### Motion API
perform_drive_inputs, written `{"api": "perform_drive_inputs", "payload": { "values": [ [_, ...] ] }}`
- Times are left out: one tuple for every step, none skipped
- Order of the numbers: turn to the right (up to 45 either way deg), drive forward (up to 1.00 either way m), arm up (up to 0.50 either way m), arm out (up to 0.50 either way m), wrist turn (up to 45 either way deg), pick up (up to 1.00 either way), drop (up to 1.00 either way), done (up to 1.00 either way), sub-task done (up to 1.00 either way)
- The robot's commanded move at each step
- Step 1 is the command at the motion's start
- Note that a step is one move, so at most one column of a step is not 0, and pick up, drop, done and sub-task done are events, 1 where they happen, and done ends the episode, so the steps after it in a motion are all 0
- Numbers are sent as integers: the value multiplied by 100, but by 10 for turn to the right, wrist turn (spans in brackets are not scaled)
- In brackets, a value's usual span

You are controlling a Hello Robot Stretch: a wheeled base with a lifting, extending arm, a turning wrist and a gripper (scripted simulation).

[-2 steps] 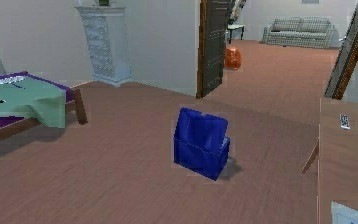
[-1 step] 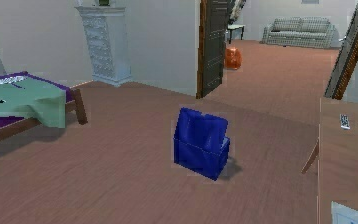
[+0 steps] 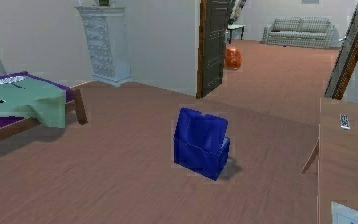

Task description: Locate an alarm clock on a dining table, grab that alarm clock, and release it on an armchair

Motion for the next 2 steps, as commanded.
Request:
{"api": "perform_drive_inputs", "payload": {
  "values": [
    [0,0,0,38,0,0,0,0,0],
    [0,0,0,0,450,0,0,0,0]
  ]
}}
